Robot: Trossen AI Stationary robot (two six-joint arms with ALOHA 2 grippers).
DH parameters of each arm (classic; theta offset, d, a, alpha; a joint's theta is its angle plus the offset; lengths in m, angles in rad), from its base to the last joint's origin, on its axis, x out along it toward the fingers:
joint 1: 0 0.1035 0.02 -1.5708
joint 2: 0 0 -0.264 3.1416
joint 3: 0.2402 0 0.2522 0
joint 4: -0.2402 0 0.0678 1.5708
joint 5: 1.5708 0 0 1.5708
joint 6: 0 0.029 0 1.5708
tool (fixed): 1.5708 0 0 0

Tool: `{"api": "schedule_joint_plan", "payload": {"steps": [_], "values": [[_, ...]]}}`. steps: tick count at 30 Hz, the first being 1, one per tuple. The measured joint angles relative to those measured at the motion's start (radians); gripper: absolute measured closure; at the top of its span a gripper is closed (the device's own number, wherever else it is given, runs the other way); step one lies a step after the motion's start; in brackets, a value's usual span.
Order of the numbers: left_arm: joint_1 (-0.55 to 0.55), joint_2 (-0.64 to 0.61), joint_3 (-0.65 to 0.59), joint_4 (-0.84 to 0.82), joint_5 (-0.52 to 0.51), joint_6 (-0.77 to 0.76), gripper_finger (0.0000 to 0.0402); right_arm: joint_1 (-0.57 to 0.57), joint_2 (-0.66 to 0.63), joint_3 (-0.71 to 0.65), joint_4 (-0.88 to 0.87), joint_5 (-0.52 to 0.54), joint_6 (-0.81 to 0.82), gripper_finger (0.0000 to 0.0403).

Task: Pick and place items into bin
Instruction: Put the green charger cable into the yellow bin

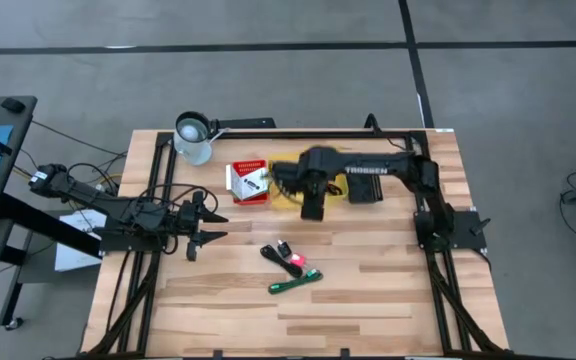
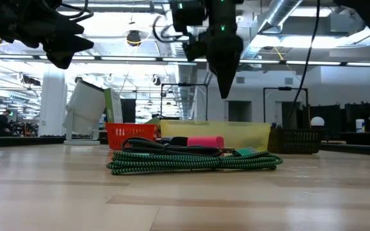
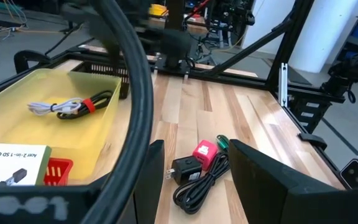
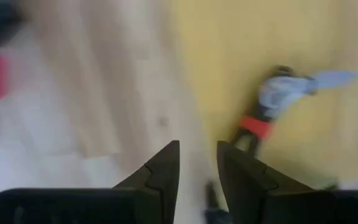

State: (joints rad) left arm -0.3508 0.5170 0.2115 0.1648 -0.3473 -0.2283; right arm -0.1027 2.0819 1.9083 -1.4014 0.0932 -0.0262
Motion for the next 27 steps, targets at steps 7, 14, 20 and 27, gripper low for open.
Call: {"api": "schedule_joint_plan", "payload": {"steps": [7, 14, 20, 27], "values": [[0.0, 0.0, 0.0, -0.002, 0.0, 0.001, 0.0232, 0.178, 0.0, 0.0, 0.066, -0.002, 0.001, 0.03], [0.0, 0.0, 0.0, -0.002, 0.0, 0.001, 0.0232, 0.311, 0.0, -0.013, 0.195, 0.0, 0.002, 0.03], [0.0, 0.0, 0.0, -0.002, 0.0, 0.0, 0.0232, 0.37, 0.0, -0.102, 0.252, 0.001, 0.064, 0.03], [0.0, 0.0, 0.0, -0.002, 0.0, 0.0, 0.0232, 0.411, 0.001, -0.225, 0.349, -0.01, 0.113, 0.03]]}}
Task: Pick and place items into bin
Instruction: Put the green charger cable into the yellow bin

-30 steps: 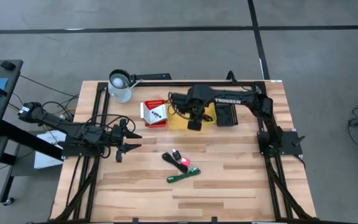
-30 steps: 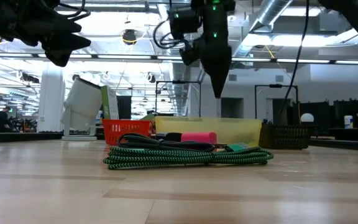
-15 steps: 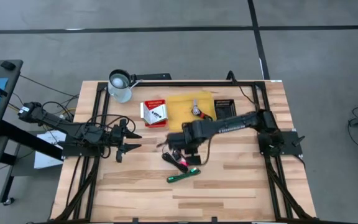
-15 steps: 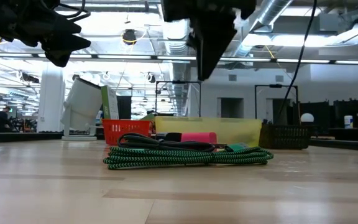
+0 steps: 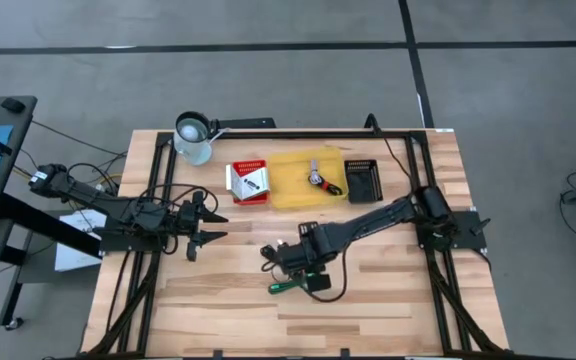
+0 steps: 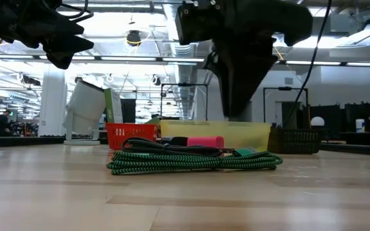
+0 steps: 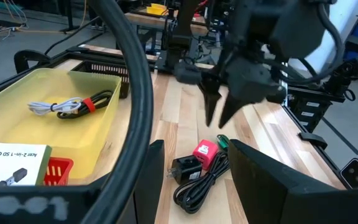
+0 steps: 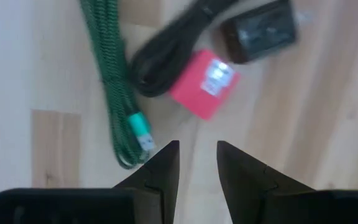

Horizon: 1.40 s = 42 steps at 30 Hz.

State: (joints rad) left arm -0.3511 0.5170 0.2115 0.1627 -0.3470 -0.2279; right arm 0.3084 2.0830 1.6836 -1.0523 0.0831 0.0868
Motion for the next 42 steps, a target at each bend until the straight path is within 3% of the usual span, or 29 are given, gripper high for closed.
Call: {"api": "schedule_joint_plan", "payload": {"steps": [15, 29, 42], "values": [[0.0, 0.0, 0.0, 0.0, 0.0, 0.0, 0.0232, 0.058, 0.0, -0.03, 0.077, -0.014, 0.101, 0.0299], [0.0, 0.0, 0.0, 0.0, 0.0, 0.0, 0.0232, 0.058, 0.0, -0.03, 0.106, -0.06, 0.166, 0.0299], [0.0, 0.0, 0.0, 0.0, 0.0, 0.0, 0.0232, 0.043, 0.0, -0.03, 0.106, -0.034, 0.18, 0.03]]}}
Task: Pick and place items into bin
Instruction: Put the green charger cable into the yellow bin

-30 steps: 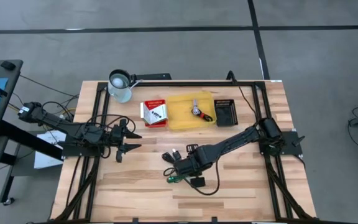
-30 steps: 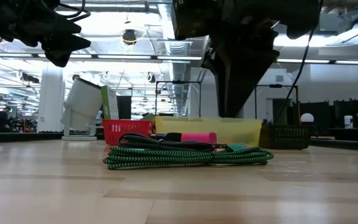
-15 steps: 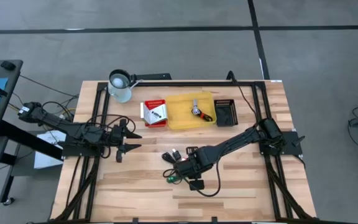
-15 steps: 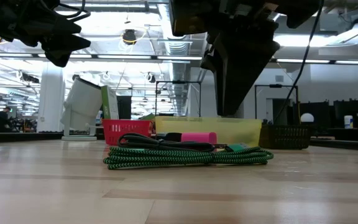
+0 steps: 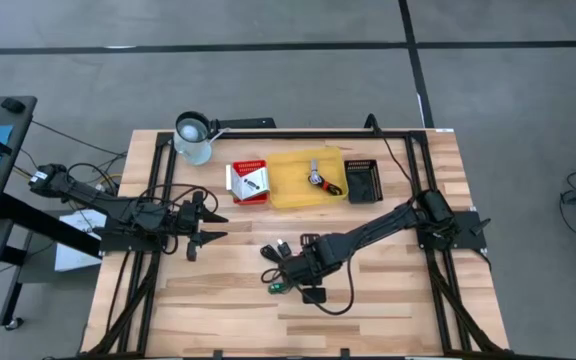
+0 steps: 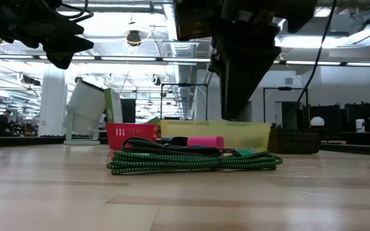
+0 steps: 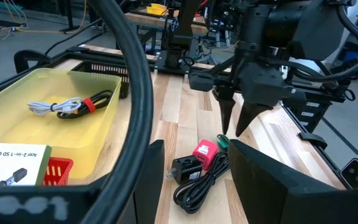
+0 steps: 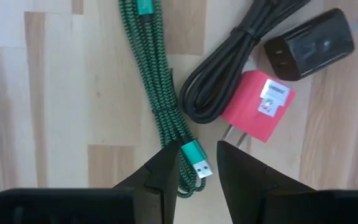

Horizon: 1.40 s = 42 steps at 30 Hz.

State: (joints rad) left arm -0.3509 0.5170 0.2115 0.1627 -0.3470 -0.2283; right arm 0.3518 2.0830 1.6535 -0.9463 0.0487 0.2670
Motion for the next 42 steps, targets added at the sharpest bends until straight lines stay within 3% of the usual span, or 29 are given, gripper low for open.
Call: {"api": "schedule_joint_plan", "payload": {"steps": [8, 17, 20, 42], "values": [[0.0, 0.0, 0.0, 0.0, 0.0, 0.0, 0.0232, 0.0, 0.0, 0.0, -0.035, -0.04, 0.056, 0.0286], [0.0, 0.0, 0.0, 0.0, 0.0, 0.0, 0.0232, 0.004, 0.0, 0.0, -0.045, -0.052, 0.065, 0.0178], [0.0, 0.0, 0.0, 0.0, 0.0, 0.0, 0.0232, 0.008, 0.0, 0.0, -0.044, -0.051, 0.038, 0.0158], [0.0, 0.0, 0.0, 0.0, 0.0, 0.0, 0.0232, 0.013, 0.0, -0.19, 0.122, -0.045, -0.005, 0.0171]]}}
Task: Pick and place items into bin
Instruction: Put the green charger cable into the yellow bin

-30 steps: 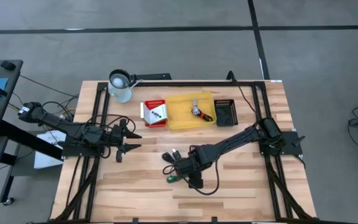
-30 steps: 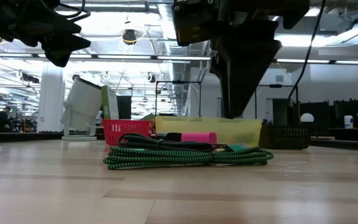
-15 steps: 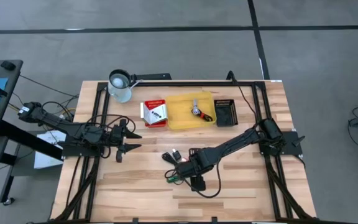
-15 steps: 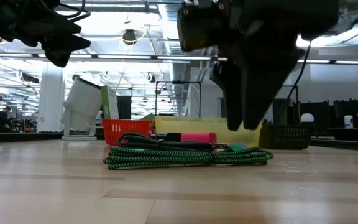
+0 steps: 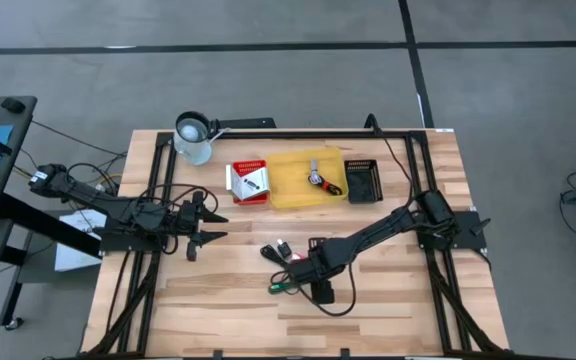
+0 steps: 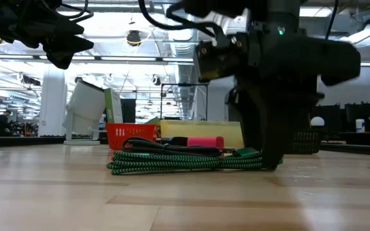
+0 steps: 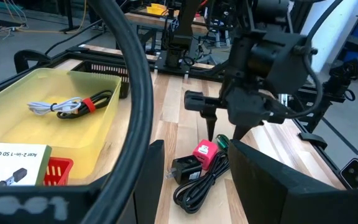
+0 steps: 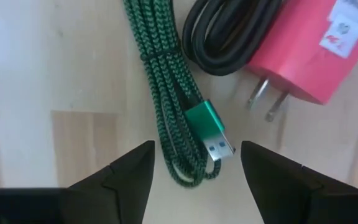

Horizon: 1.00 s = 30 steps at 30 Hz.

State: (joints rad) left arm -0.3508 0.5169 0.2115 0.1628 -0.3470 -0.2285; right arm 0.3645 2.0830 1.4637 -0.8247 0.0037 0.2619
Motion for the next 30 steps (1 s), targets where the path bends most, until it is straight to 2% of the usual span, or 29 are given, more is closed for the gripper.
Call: {"api": "schedule_joint_plan", "payload": {"steps": [5, 9, 15, 20, 23, 26, 30], "values": [[0.0, 0.0, 0.0, 0.0, 0.0, 0.0, 0.0232, 0.0, -0.001, -0.027, 0.03, 0.0, 0.001, 0.0183], [0.0, 0.0, 0.0, 0.0, 0.0, 0.0, 0.0232, 0.002, -0.001, -0.028, 0.043, -0.001, 0.0, 0.021], [0.0, 0.0, 0.0, 0.0, 0.0, 0.0, 0.0232, 0.003, -0.001, -0.026, 0.052, -0.017, 0.026, 0.0291], [0.0, 0.0, 0.0, 0.0, 0.0, 0.0, 0.0232, 0.006, -0.001, -0.025, 0.052, -0.096, 0.034, 0.0361], [0.0, 0.0, 0.0, 0.0, 0.0, 0.0, 0.0232, 0.017, -0.001, -0.024, 0.052, -0.159, 0.037, 0.0388], [0.0, 0.0, 0.0, 0.0, 0.0, 0.0, 0.0232, 0.035, -0.001, -0.024, 0.051, -0.211, 0.038, 0.0394], [0.0, 0.0, 0.0, 0.0, 0.0, 0.0, 0.0232, 0.063, 0.0, -0.024, 0.049, -0.219, 0.07, 0.0374]]}}
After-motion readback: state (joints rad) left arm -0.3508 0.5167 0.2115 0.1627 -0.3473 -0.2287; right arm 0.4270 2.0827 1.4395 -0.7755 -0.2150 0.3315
